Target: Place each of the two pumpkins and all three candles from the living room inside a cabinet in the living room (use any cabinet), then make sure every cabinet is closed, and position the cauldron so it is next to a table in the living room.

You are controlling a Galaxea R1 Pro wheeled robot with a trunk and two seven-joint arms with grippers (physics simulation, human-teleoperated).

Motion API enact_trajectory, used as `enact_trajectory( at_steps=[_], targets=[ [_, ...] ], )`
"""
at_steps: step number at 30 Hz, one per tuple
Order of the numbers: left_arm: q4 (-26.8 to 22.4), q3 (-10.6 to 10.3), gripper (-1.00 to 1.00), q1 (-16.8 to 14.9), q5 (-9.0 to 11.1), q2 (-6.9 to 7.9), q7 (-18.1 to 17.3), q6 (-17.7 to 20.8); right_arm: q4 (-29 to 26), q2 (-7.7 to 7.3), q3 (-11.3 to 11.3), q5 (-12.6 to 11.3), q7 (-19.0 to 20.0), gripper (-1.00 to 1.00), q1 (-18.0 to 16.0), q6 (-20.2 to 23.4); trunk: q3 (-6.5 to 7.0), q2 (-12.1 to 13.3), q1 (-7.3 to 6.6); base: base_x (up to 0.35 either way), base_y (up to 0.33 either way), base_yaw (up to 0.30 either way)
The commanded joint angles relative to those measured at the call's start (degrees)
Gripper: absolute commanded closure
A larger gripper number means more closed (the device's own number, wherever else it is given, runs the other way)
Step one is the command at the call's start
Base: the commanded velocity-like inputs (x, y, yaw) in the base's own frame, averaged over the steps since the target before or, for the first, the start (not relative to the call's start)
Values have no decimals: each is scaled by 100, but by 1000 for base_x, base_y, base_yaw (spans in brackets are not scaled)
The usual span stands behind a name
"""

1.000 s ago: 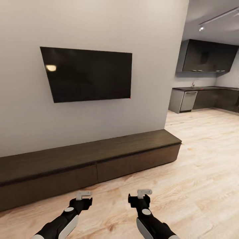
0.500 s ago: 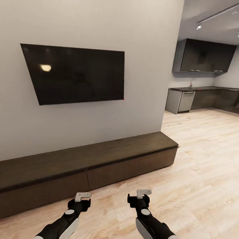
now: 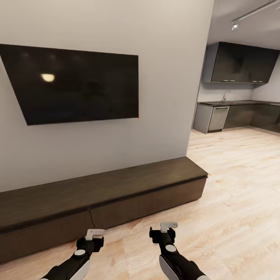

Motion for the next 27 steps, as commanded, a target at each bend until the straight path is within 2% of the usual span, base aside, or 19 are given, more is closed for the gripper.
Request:
enact_trajectory(
  at_steps=[1, 5, 9, 19, 27],
  targets=[
    [-9, -145, -100, -6, 49, 6, 48, -29, 5, -4, 44, -61, -35, -100, -7, -35, -14, -3, 2, 278, -180, 0],
    [-6, -290, -100, -6, 49, 5, 50, -76, 10, -4, 29, -63, -35, -100, -7, -34, -46, -3, 2, 277, -185, 0],
    [-5, -342, -100, -6, 52, 7, 51, -94, 12, -4, -12, -65, -35, -100, -7, -34, -78, -3, 2, 277, -184, 0],
    [-13, -367, -100, -6, 49, 1, 52, -118, 4, 0, -25, -61, -35, -100, -7, -36, -161, -3, 2, 271, -175, 0],
    [-7, -368, -100, -6, 55, -1, 52, -127, -21, 23, -10, -55, -59, -100, -7, -41, -190, -3, 2, 136, -264, 0]
  ],
)
